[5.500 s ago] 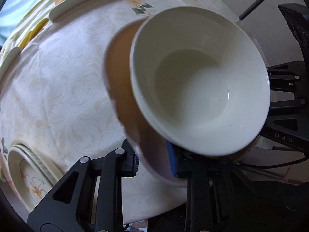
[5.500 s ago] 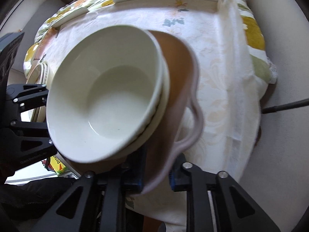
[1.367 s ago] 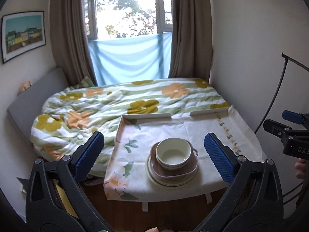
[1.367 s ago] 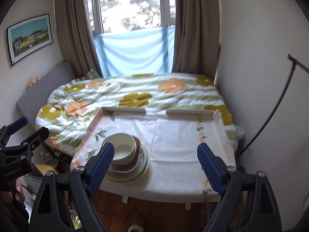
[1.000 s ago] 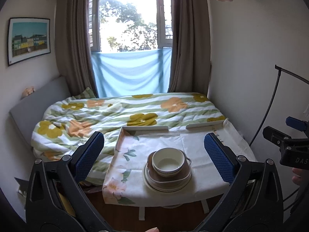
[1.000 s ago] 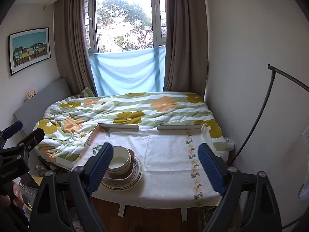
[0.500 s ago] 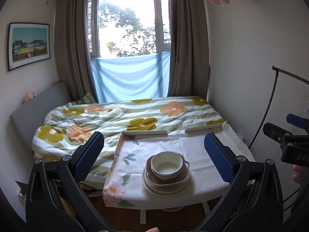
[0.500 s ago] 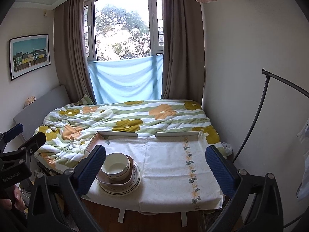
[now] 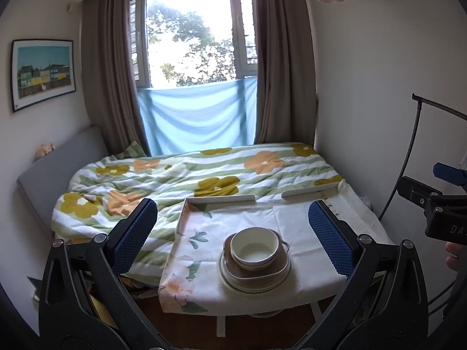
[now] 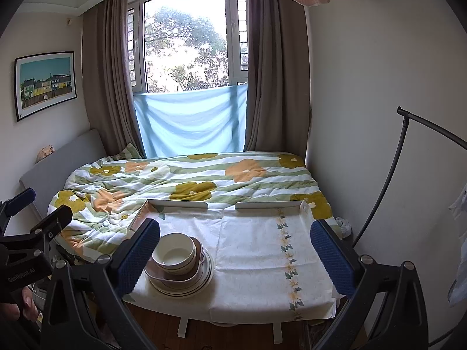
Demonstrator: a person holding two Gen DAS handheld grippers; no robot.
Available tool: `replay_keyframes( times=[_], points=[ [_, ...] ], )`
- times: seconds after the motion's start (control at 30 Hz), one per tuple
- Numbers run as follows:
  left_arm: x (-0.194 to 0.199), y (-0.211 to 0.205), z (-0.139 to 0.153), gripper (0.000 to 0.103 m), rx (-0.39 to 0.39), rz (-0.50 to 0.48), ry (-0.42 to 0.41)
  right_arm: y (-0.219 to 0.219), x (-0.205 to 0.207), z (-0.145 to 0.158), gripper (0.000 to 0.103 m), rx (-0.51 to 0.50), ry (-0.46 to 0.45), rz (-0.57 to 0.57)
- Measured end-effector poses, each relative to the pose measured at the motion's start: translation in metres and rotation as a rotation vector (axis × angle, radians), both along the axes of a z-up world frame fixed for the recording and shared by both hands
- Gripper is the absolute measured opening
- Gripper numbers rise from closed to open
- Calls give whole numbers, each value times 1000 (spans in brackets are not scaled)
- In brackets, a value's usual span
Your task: Organize plates and bowls
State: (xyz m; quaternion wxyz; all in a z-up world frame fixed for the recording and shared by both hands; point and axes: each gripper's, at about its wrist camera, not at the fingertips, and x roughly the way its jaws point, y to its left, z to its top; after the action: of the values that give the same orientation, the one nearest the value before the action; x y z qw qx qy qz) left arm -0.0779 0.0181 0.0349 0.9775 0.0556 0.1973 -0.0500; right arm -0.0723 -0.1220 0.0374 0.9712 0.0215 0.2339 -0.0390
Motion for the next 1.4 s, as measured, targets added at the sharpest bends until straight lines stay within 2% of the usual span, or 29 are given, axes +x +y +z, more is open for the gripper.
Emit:
replay_keyframes(
  times=[0.13,1.1,1.4],
  points=[
    [-1,2,1,103,-17,5,-23,0,0,0,103,1,-1,0],
    [-5,3,0,103,34,62,-53,10,3,1,103,-4,6,11],
    [-7,3,1,103,14,86,-72,10,3,0,103,-3,10,12]
  ],
)
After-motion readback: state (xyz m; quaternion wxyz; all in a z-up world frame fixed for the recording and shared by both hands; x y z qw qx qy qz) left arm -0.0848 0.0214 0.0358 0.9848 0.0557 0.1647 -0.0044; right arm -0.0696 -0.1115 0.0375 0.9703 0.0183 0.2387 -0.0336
